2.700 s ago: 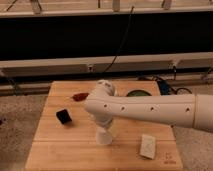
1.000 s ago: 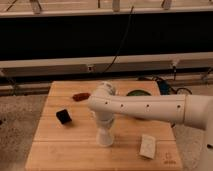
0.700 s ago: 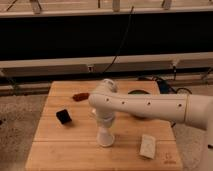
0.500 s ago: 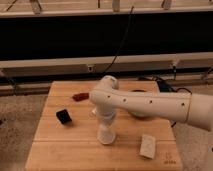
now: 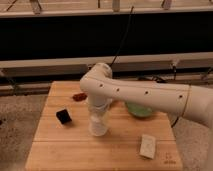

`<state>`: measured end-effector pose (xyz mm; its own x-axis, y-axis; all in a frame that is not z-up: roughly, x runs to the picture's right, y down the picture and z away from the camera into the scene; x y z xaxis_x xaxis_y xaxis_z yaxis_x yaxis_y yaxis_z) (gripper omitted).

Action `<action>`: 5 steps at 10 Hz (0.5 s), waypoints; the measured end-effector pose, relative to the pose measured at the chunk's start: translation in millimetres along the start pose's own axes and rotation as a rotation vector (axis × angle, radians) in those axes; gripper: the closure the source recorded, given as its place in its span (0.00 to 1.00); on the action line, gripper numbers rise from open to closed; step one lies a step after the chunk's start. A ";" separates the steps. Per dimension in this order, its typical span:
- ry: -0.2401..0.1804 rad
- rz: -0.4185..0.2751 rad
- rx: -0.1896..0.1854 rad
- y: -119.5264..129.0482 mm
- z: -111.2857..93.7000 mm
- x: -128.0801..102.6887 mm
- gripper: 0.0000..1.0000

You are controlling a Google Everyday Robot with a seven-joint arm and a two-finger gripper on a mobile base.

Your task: Place the ceramic cup over the eraser

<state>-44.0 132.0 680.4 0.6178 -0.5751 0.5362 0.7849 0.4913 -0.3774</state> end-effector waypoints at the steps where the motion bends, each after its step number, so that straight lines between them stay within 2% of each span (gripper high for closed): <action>1: -0.007 -0.033 0.014 -17.8 -9.3 -6.6 1.00; 3: -0.016 -0.074 0.022 -38.2 -21.1 -10.2 1.00; 5: -0.026 -0.133 0.042 -74.6 -31.1 -19.8 1.00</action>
<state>-113.4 86.4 674.4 0.5066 -0.6204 0.5987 0.8569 0.4389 -0.2703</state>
